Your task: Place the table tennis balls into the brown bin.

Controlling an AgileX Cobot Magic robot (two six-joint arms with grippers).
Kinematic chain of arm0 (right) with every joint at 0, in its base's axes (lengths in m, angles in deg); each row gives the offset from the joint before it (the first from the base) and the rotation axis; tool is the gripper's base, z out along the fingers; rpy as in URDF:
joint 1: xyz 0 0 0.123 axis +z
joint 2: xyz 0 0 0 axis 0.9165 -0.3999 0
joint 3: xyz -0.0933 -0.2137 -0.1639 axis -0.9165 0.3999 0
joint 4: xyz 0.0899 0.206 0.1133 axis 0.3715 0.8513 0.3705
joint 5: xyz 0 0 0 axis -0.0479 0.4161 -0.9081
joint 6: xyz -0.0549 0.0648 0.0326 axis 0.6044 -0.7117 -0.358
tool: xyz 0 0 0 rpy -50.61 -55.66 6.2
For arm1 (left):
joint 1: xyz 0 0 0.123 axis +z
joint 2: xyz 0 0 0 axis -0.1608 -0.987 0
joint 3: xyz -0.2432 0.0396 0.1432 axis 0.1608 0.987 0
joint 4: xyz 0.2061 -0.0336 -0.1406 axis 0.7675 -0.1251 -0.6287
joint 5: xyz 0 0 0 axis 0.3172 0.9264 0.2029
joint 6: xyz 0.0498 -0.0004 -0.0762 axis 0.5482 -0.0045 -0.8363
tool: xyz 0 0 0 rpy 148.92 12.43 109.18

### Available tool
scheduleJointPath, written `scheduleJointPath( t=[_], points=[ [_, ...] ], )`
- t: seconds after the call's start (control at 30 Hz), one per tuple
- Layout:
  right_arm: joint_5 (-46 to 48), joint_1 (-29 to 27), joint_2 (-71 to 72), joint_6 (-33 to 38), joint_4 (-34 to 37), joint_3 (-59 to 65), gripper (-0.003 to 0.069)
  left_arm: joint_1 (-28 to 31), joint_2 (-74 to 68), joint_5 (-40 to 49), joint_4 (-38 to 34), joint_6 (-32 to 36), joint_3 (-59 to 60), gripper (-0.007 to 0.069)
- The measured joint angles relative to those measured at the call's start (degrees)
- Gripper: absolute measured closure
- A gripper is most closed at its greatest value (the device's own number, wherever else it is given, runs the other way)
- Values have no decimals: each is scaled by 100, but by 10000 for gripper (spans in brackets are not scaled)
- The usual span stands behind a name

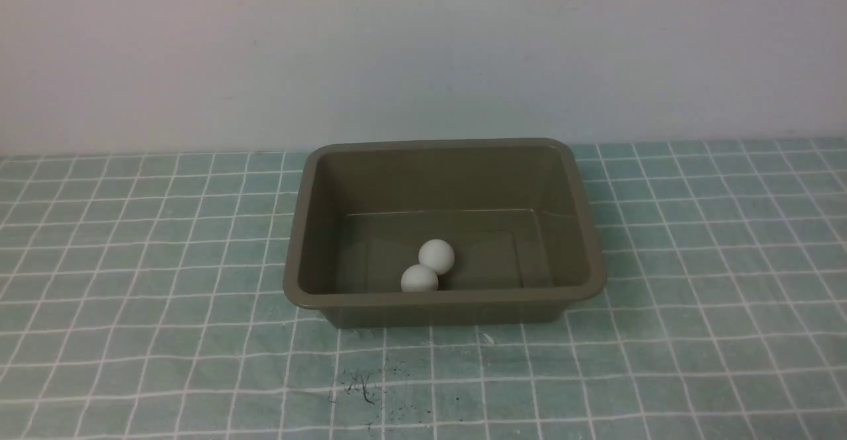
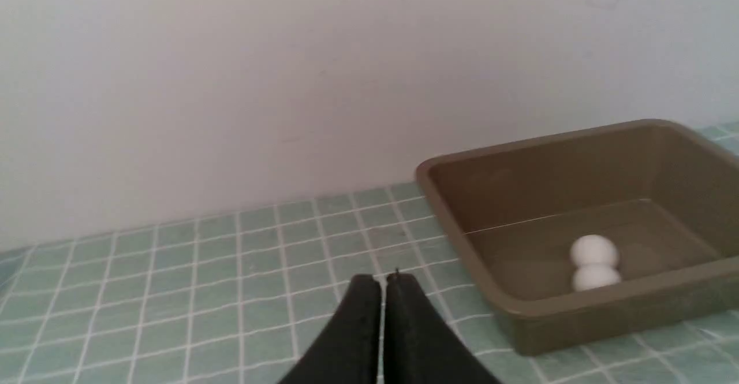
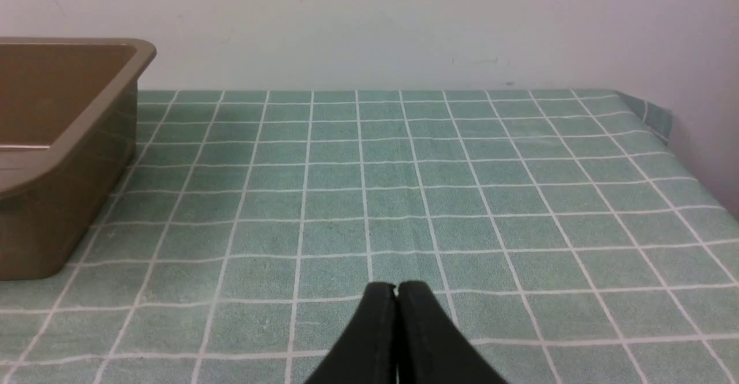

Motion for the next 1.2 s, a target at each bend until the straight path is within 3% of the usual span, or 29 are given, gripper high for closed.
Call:
scheduleJointPath(
  t=[0.17, 0.27, 1.2],
  points=[
    [0, 0, 2, 0, 0, 0, 668, 646, 640, -759, -17, 34, 1638, 629],
    [6, 0, 2, 0, 0, 0, 668, 699, 655, -800, -17, 34, 2200, 629],
    [6, 0, 2, 0, 0, 0, 668, 703, 655, -642, -22, 34, 2253, 629]
  ],
)
